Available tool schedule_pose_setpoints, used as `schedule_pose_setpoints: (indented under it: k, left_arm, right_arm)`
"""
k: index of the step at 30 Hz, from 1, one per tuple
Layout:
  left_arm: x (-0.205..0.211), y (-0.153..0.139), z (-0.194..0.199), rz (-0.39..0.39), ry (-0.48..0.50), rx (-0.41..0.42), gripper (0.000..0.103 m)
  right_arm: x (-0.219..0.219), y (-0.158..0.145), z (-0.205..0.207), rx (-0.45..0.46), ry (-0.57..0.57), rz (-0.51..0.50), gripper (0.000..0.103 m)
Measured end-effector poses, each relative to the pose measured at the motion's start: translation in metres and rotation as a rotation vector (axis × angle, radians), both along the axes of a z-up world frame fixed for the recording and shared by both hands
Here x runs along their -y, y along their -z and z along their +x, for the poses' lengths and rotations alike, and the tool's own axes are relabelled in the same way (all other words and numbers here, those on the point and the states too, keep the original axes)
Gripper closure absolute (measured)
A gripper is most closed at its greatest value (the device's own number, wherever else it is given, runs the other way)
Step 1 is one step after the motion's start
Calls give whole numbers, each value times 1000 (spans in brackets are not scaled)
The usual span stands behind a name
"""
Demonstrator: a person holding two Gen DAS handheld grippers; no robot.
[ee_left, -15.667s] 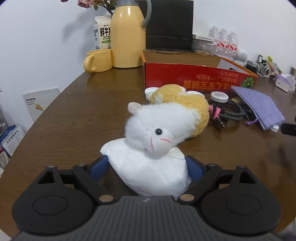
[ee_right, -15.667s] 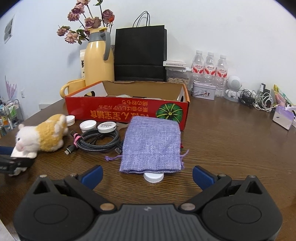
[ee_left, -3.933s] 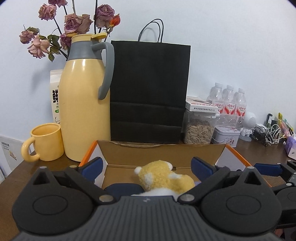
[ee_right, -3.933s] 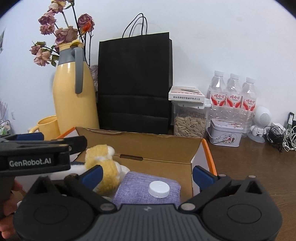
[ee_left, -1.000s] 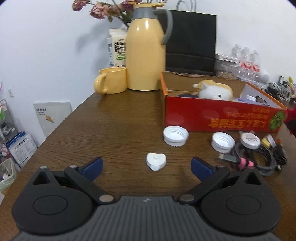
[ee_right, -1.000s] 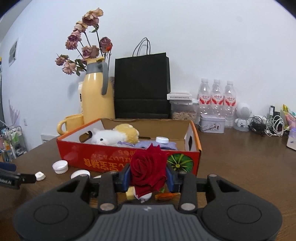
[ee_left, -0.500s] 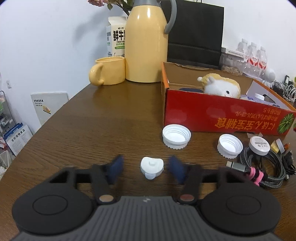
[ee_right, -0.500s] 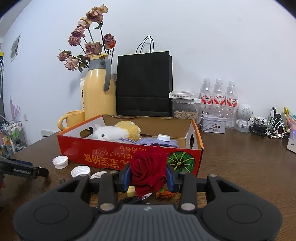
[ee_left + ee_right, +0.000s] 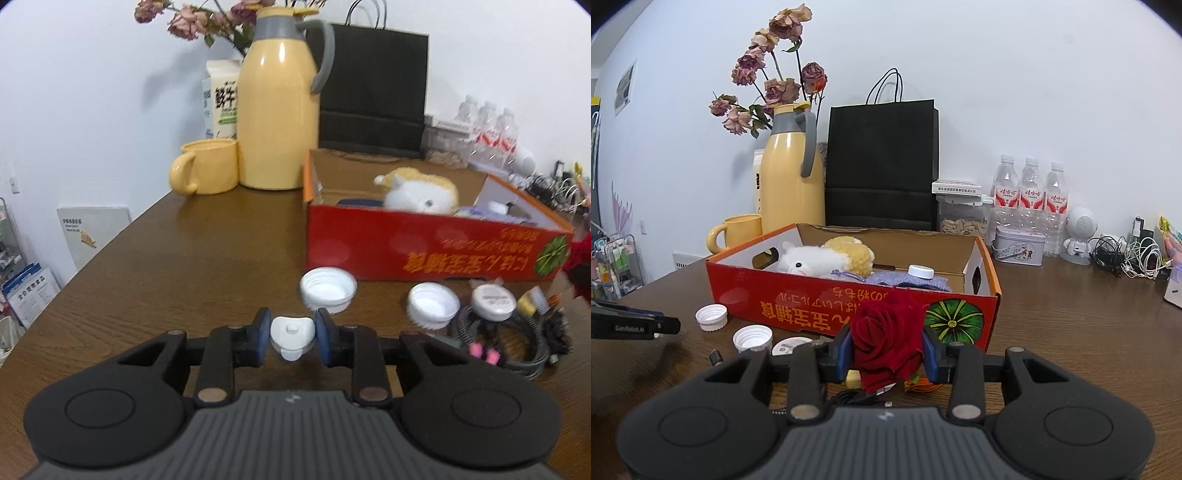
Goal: Organize objects
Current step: 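Grasp the red rose with the right gripper while the left gripper grasps the white heart-shaped piece, then carry the rose and heart-shaped piece into the cardboard box and open both grippers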
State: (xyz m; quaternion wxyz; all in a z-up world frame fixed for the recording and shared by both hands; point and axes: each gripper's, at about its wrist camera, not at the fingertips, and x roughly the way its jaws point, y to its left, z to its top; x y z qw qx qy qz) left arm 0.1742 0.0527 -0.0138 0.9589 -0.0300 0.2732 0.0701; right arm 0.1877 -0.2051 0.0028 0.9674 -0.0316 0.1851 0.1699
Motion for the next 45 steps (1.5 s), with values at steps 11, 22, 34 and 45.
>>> schedule_pose_setpoints:
  k: [11, 22, 34, 45]
  left_arm:
    - [31, -58, 11, -2, 93, 159, 76]
    - [57, -90, 59, -17, 118, 235, 76]
    - [51, -75, 133, -60, 70, 204, 76]
    - [47, -57, 160, -51, 75, 162, 76]
  right_arm:
    - [-7, -30, 7, 65, -34, 6, 67]
    - [-32, -59, 59, 87, -49, -1, 67]
    - [-52, -46, 141, 16, -9, 16, 67]
    - [-52, -20, 169, -50, -6, 15, 67]
